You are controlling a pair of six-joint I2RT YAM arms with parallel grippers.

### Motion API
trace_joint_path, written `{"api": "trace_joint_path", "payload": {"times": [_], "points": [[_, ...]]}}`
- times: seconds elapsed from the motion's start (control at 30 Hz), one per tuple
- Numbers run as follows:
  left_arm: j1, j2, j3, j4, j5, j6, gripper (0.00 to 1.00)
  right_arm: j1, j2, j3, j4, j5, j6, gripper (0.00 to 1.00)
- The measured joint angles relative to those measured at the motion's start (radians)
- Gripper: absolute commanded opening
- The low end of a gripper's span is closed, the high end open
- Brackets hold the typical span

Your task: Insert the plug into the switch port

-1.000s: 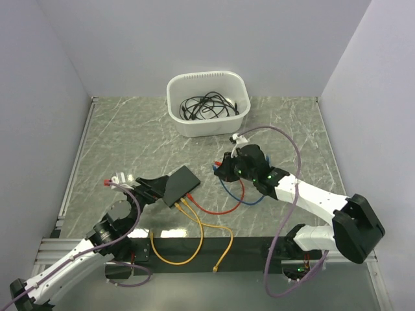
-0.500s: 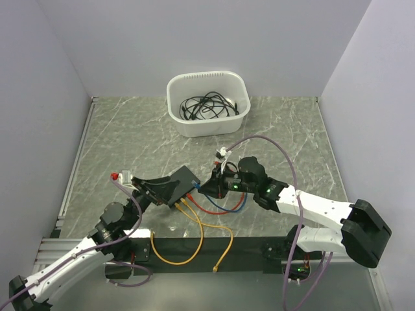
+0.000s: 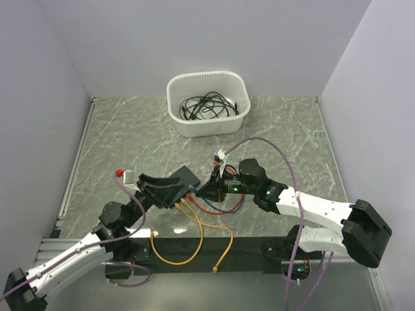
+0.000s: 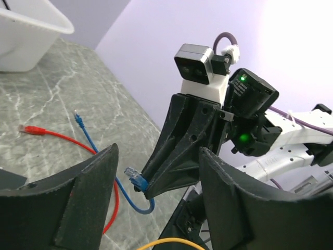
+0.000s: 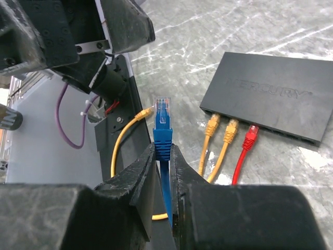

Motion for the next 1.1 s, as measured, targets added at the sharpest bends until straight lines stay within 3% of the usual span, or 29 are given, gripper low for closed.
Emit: {"api": "trace_joint_path", "payload": {"times": [0.2, 0.77, 1.1], "points": [[0.000, 0.072, 0.000, 0.078, 0.039, 0.000, 0.59, 0.002, -0.014, -0.017, 0.013, -0.018, 0.000, 0.00], [0.000, 0.143, 0.000, 0.155, 0.079, 0.000, 0.59, 0.002, -0.065, -0.045, 0.091, -0.096, 0.001, 0.00], [0.000, 0.267, 0.000, 0.238, 0.146, 0.000, 0.53, 0.002, -0.065, -0.045, 0.106, -0.102, 0.005, 0.00]]}}
